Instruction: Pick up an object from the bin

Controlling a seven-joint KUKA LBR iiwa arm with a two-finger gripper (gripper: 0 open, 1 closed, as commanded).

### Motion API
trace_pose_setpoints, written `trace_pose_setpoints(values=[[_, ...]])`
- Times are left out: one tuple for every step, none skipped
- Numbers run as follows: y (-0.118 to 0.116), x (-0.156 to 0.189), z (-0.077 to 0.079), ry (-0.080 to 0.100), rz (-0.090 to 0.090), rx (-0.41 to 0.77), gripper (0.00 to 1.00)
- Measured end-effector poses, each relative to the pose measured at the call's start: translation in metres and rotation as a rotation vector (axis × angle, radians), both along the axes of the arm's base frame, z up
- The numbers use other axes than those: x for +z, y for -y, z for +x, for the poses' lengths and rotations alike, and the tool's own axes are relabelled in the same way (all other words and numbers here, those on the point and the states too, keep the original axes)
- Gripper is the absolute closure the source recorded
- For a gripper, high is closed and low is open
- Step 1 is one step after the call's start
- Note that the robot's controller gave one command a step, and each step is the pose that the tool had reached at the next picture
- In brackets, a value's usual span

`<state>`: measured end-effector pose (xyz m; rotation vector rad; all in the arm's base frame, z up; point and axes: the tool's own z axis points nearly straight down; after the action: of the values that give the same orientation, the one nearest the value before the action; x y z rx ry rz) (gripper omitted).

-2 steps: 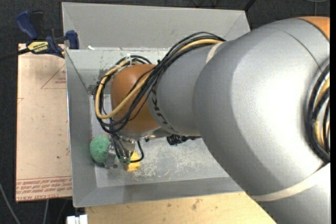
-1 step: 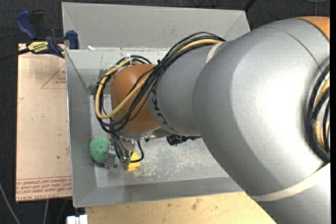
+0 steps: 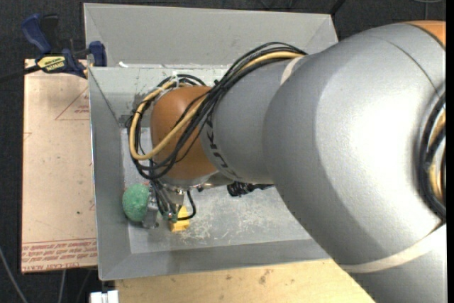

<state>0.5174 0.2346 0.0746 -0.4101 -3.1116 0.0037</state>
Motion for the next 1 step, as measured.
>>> trace_pose_setpoints(values=[[0.0004, 0.0210, -0.0013, -0.004, -0.001, 0.000, 1.00]])
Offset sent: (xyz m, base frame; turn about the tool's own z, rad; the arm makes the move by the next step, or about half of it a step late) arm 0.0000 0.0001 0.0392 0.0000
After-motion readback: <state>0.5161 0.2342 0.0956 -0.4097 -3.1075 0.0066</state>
